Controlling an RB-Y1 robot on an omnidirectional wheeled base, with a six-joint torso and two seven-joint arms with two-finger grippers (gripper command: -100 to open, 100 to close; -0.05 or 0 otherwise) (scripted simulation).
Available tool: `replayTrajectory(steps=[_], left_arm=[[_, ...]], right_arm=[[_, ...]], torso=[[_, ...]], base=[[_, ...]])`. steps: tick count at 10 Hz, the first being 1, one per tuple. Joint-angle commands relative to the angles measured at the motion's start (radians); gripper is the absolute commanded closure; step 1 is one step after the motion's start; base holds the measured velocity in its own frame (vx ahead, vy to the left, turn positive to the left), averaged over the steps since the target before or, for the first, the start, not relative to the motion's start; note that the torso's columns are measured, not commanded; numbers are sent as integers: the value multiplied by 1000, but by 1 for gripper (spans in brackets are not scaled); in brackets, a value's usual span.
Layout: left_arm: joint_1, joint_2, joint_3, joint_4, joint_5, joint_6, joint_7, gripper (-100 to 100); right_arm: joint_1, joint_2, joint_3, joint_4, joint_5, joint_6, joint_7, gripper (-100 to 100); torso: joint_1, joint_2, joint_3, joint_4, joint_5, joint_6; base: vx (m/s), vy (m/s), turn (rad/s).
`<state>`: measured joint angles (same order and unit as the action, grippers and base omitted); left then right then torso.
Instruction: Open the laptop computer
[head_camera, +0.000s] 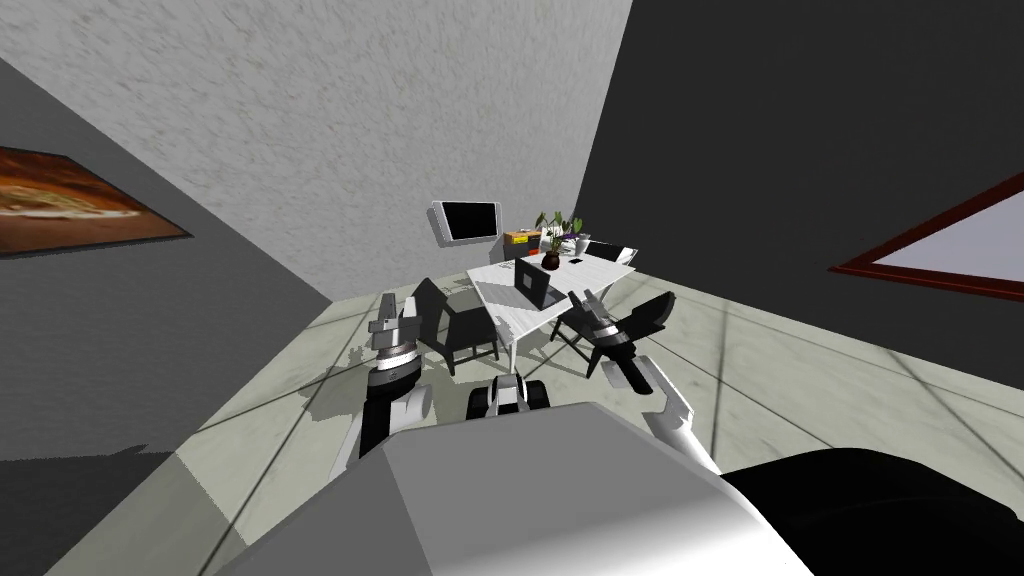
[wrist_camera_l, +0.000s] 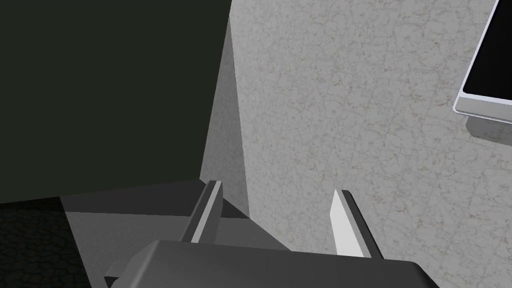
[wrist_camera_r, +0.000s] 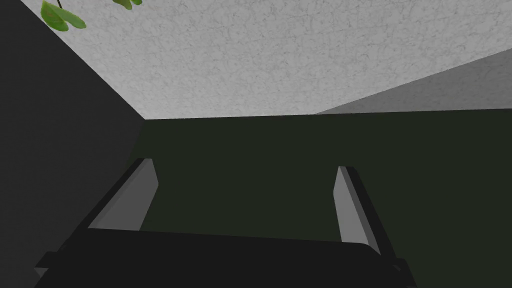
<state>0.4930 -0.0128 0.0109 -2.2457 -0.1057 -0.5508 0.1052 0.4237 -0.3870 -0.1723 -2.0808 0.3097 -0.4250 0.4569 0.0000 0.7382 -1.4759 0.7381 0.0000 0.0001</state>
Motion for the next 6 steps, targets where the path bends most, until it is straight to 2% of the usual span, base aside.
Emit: replayTrajectory(steps=[1, 3, 4, 6], left_arm=[[0, 0, 0, 0, 0, 0, 0, 0], [0, 0, 0, 0, 0, 0, 0, 0], [0, 0, 0, 0, 0, 0, 0, 0], [0, 0, 0, 0, 0, 0, 0, 0]], right_arm=[[-28, -57, -19, 60, 76, 10, 69, -100], [-48, -106, -35, 108, 134, 15, 119, -100], [-48, -106, -35, 111, 134, 15, 119, -100], [-69, -158, -50, 164, 193, 21, 170, -100]], torso=[[0, 0, 0, 0, 0, 0], [0, 0, 0, 0, 0, 0], [0, 0, 0, 0, 0, 0], [-1, 0, 0, 0, 0, 0]], base=[[-5, 49, 177], [-11, 51, 152], [-2, 30, 53], [-6, 25, 143]])
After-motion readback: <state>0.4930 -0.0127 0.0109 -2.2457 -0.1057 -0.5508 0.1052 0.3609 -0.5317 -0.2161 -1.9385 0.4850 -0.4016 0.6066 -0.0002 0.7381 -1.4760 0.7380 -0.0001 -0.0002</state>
